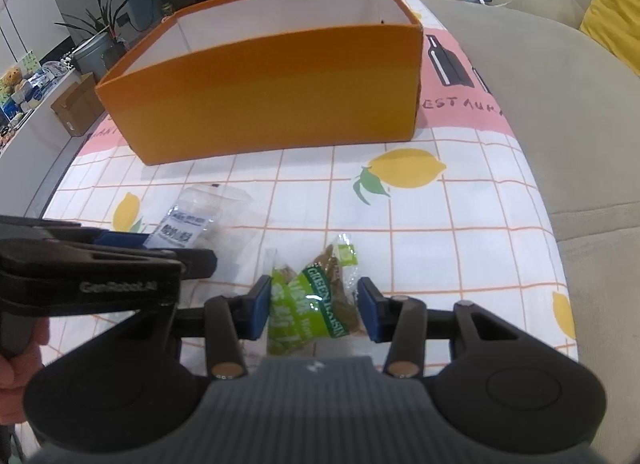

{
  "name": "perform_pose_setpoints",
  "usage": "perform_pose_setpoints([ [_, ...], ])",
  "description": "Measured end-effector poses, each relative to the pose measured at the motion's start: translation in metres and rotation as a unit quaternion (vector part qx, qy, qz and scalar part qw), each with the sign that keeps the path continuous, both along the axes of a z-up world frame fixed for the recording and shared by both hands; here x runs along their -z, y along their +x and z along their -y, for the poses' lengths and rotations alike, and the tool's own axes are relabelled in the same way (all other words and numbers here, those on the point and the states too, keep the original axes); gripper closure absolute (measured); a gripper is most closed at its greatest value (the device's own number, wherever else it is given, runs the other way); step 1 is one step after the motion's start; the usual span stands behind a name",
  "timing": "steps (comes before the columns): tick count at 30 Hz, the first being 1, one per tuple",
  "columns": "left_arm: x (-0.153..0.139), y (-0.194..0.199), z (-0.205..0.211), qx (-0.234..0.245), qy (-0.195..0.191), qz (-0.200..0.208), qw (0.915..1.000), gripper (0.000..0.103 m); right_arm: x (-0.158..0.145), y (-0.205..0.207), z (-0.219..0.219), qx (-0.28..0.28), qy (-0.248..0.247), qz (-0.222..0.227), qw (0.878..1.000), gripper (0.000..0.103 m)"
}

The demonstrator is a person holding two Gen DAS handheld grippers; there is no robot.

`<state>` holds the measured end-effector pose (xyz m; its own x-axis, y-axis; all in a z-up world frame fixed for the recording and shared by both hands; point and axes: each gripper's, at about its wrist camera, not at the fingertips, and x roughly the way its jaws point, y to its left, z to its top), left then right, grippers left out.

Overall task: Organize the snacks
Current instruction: 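Carry both bags into the orange box and open both tools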

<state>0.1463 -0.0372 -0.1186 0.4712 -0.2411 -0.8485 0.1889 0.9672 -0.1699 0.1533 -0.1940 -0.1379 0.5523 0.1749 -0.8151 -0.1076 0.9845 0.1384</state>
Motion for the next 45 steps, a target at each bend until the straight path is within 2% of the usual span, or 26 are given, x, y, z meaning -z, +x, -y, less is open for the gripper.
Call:
perform_pose_setpoints([
  [6, -0.033, -0.020, -0.010, -0.027, -0.014, 0.019, 0.9994, 0.039, -0.026, -0.017, 0.001, -0.002, 0.007, 0.027, 1.000, 0.060],
  [12, -0.068, -0.034, -0.015, -0.053, -0.027, 0.060, 0.9964, 0.039, -0.063, -0.033, -0.001, -0.013, 0.009, 0.077, 0.997, 0.060],
  [22, -0.123, -0.032, -0.034, -0.071, -0.033, 0.119, 0.9898, 0.039, -0.120, -0.040, -0.004, -0.036, 0.018, 0.149, 0.988, 0.060],
  [32, -0.165, 0.002, -0.040, -0.070, -0.016, 0.171, 0.9826, 0.039, -0.164, 0.001, -0.011, -0.056, 0.015, 0.201, 0.978, 0.060],
  [40, -0.175, 0.040, -0.040, -0.066, -0.005, 0.185, 0.9804, 0.039, -0.184, 0.045, -0.011, -0.060, 0.008, 0.231, 0.971, 0.060],
  [45, -0.173, 0.072, -0.038, -0.064, 0.004, 0.183, 0.9810, 0.039, -0.185, 0.086, -0.012, -0.063, 0.011, 0.228, 0.972, 0.060],
])
